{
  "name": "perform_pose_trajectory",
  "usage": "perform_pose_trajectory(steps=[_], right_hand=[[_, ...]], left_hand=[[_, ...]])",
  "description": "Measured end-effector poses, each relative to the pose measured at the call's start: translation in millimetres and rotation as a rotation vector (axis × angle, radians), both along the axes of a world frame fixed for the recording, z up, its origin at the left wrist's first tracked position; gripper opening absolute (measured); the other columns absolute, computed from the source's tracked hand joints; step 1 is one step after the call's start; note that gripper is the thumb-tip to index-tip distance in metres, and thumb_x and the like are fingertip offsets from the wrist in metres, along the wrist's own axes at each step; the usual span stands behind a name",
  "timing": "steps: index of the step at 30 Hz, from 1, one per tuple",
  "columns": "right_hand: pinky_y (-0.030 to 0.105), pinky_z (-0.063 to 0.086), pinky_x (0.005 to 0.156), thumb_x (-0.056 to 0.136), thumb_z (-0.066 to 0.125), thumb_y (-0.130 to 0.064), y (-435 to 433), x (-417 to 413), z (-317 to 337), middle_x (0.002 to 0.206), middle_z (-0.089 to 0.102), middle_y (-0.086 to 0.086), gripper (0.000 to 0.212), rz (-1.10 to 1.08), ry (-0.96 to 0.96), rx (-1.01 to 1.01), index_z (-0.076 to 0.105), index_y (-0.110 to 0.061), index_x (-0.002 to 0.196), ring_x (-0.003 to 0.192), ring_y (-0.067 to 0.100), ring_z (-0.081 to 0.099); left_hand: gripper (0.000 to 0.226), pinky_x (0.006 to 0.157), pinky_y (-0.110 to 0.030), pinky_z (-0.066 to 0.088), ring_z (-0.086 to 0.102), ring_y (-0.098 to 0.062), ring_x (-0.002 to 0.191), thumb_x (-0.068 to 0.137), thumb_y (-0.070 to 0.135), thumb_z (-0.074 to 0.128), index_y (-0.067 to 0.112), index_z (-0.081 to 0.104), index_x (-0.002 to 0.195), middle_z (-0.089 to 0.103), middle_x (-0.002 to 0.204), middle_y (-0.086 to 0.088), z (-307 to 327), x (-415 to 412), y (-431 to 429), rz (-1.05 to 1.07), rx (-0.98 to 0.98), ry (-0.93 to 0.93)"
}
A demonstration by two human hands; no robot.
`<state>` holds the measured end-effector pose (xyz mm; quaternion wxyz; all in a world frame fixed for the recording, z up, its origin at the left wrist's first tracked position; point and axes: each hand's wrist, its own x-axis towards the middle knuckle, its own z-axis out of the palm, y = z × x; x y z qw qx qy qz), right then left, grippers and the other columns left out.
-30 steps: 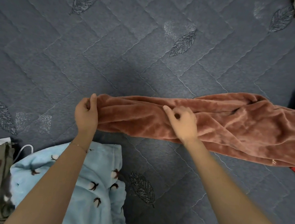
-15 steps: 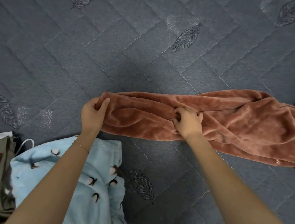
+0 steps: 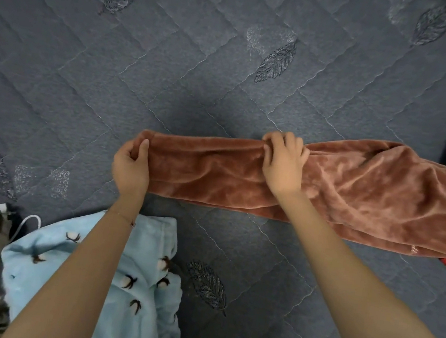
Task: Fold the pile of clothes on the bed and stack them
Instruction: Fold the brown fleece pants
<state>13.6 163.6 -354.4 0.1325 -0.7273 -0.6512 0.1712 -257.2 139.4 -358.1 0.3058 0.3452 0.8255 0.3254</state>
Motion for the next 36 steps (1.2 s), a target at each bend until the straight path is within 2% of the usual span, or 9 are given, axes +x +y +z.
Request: perform_pose_trajectory(steps=[2, 4, 6, 11, 18, 23, 29, 33, 36], right_hand=[[0.041, 0.022, 0.104, 0.090, 0.053, -0.011, -3, 3, -2, 0.124, 0.049, 0.011, 0.039, 0.026, -0.009, -0.067, 0.056, -0.018, 0.129, 0.118, 0.030, 0.040], [0.045, 0.015, 0.115, 0.088, 0.058, -0.016, -7, 11, -2, 0.136, 0.043, 0.010, 0.049, 0.034, -0.014, -0.100, 0.051, -0.020, 0.136, 0.130, 0.029, 0.034], [0.048, 0.007, 0.118, 0.089, 0.061, -0.025, -14, 24, -3, 0.145, 0.037, 0.007, 0.053, 0.031, -0.010, -0.142, 0.047, -0.023, 0.141, 0.139, 0.027, 0.026], [0.047, -0.002, 0.119, 0.091, 0.061, -0.039, -32, 60, -3, 0.155, 0.029, 0.006, 0.062, 0.007, 0.032, -0.192, 0.038, -0.026, 0.147, 0.147, 0.027, 0.012], [0.048, 0.002, 0.120, 0.087, 0.062, -0.047, -59, 125, 3, 0.155, 0.028, 0.002, 0.069, -0.022, 0.004, -0.190, 0.036, -0.026, 0.148, 0.147, 0.025, 0.012], [0.047, 0.027, 0.110, 0.078, 0.075, -0.041, -96, 173, 1, 0.130, 0.049, 0.010, 0.057, -0.124, 0.034, -0.077, 0.057, -0.012, 0.124, 0.127, 0.031, 0.040], [0.048, 0.006, 0.119, 0.082, 0.072, -0.036, -133, 222, -30, 0.140, 0.043, 0.002, 0.054, -0.012, -0.024, -0.310, 0.054, -0.018, 0.130, 0.137, 0.024, 0.032], [0.050, 0.007, 0.119, 0.089, 0.064, -0.017, -130, 236, -40, 0.131, 0.055, 0.004, 0.024, -0.021, 0.026, -0.205, 0.068, -0.015, 0.113, 0.131, 0.024, 0.042], [0.049, 0.017, 0.116, 0.088, 0.067, -0.016, -124, 243, -39, 0.109, 0.066, 0.003, 0.008, -0.070, 0.137, -0.136, 0.072, -0.010, 0.091, 0.114, 0.024, 0.054]], left_hand=[[0.037, 0.099, -0.042, 0.043, 0.056, -0.026, 0.110, 0.097, 0.029, 0.056, 0.008, 0.060, 0.127, 0.061, 0.117, -0.013, -1, 4, -4, -0.115, -0.054, 0.216], [0.054, 0.110, -0.047, 0.028, 0.040, -0.035, 0.131, 0.094, 0.028, 0.061, 0.011, 0.045, 0.143, 0.043, 0.140, -0.021, 0, 13, -8, -0.268, -0.040, 0.427], [0.060, 0.114, -0.052, 0.019, 0.029, -0.038, 0.139, 0.093, 0.030, 0.061, 0.014, 0.039, 0.147, 0.033, 0.149, -0.023, 2, 32, -11, -0.443, 0.002, 0.545], [0.060, 0.119, -0.052, 0.006, 0.019, -0.033, 0.146, 0.094, 0.038, 0.058, 0.022, 0.039, 0.148, 0.027, 0.157, -0.013, -3, 98, -21, -0.848, 0.053, 0.549], [0.059, 0.115, -0.056, 0.021, 0.035, -0.039, 0.138, 0.088, 0.038, 0.068, 0.016, 0.052, 0.140, 0.041, 0.148, -0.019, -5, 185, -32, -1.005, 0.089, 0.542], [0.038, 0.086, -0.050, 0.049, 0.059, -0.040, 0.100, 0.075, 0.020, 0.082, 0.007, 0.068, 0.108, 0.061, 0.111, -0.019, -11, 242, -52, -1.247, 0.189, 0.545], [0.040, 0.078, -0.046, 0.052, 0.062, -0.039, 0.096, 0.074, 0.012, 0.081, 0.005, 0.067, 0.111, 0.063, 0.113, -0.019, -24, 277, -59, -1.228, 0.029, 0.655], [0.023, 0.069, -0.042, 0.051, 0.063, -0.038, 0.088, 0.074, 0.011, 0.081, 0.007, 0.071, 0.095, 0.065, 0.106, -0.017, -33, 278, -52, -1.262, 0.069, 0.746], [0.011, 0.074, -0.044, 0.049, 0.061, -0.038, 0.092, 0.078, 0.006, 0.078, 0.004, 0.070, 0.084, 0.065, 0.104, -0.017, -36, 273, -54, -1.232, 0.164, 0.627]])
